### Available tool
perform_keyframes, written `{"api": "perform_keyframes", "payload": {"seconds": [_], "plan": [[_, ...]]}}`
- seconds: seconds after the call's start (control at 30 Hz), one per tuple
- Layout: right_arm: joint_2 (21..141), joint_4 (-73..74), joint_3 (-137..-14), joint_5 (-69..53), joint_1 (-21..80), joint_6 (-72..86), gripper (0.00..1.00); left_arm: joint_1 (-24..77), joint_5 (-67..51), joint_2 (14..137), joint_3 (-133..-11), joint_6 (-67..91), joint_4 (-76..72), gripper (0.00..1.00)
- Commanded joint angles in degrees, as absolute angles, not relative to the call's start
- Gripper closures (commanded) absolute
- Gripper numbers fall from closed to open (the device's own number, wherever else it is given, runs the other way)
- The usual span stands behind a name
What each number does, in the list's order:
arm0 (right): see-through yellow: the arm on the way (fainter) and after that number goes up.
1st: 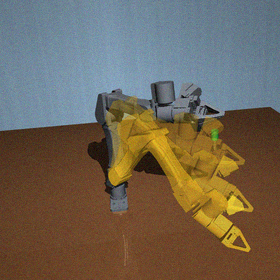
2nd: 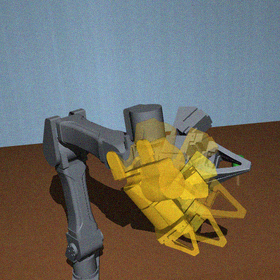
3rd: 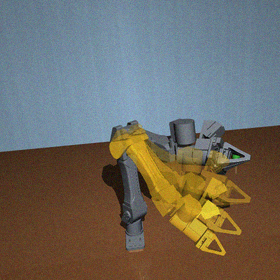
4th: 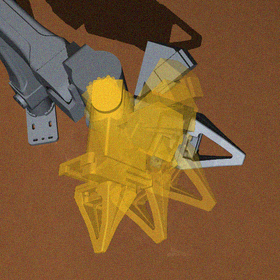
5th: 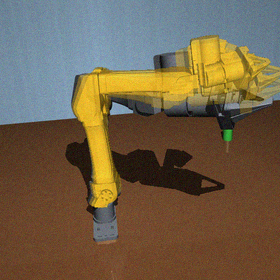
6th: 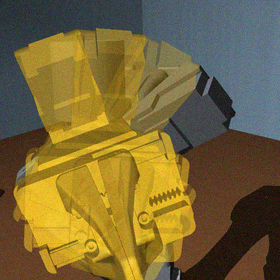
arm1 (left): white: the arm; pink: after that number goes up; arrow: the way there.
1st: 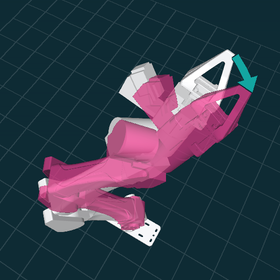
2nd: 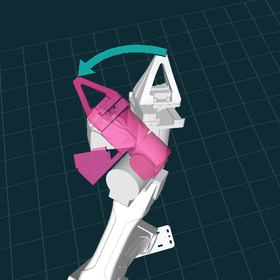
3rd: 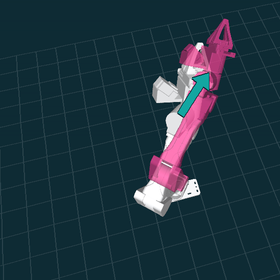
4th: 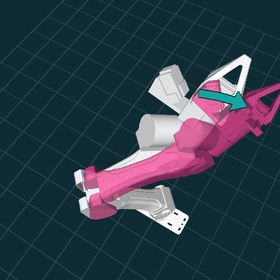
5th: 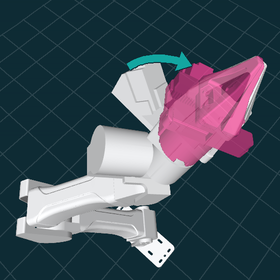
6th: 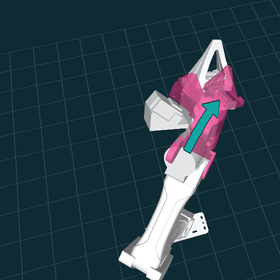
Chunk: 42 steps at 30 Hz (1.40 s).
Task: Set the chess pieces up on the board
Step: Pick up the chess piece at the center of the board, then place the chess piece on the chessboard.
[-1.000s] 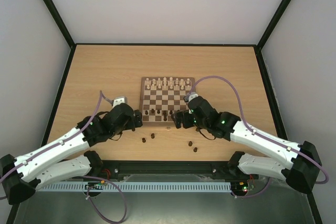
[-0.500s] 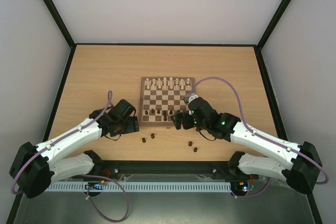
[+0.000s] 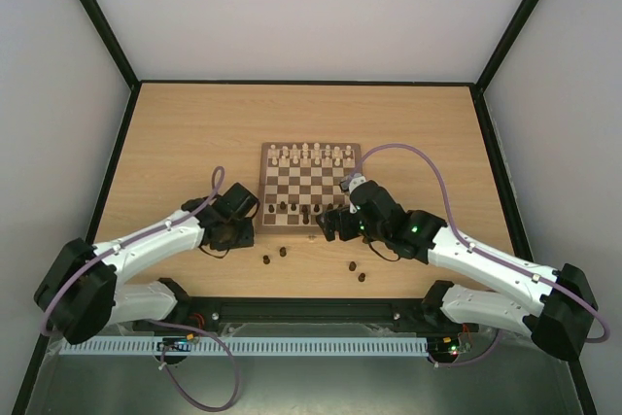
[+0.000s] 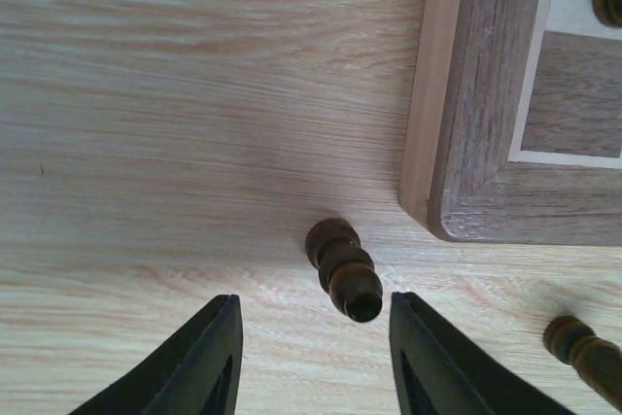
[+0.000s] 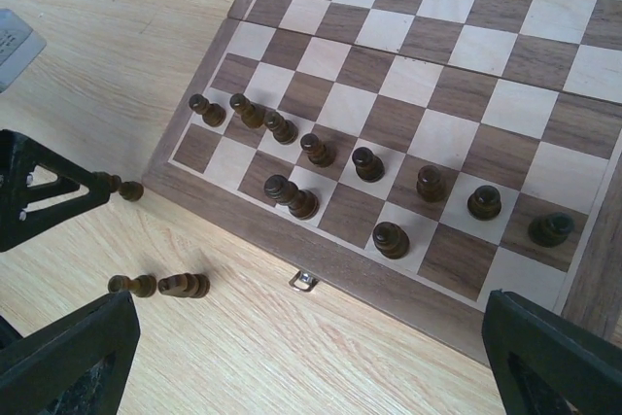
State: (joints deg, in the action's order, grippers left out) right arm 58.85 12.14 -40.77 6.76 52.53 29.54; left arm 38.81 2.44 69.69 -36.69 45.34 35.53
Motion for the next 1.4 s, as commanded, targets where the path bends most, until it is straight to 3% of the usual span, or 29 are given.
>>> {"api": "perform_keyframes", "payload": {"seconds": [0.0, 0.17, 0.33, 0.63, 1.37], "plan": [[57.66, 11.87, -39.82, 6.22, 52.83, 28.74, 0.03, 38.5, 3.84, 71.42, -37.72, 45.11, 34.34, 0.58], [57.65, 11.83, -39.75, 5.9, 52.84, 28.74, 0.03, 38.5, 4.81, 74.14, -38.49, 44.48, 33.3, 0.69], [57.7, 11.67, -39.67, 5.46, 52.83, 28.65, 0.04, 38.5, 5.67, 75.21, -39.51, 43.89, 32.74, 0.72], [57.9, 11.65, -39.59, 5.35, 52.84, 28.61, 0.04, 38.88, 6.37, 75.49, -40.35, 43.53, 33.58, 0.87], [56.7, 12.26, -39.37, 10.47, 52.82, 29.34, 0.04, 47.51, 8.36, 81.92, -58.66, 40.78, 40.36, 0.9]]}}
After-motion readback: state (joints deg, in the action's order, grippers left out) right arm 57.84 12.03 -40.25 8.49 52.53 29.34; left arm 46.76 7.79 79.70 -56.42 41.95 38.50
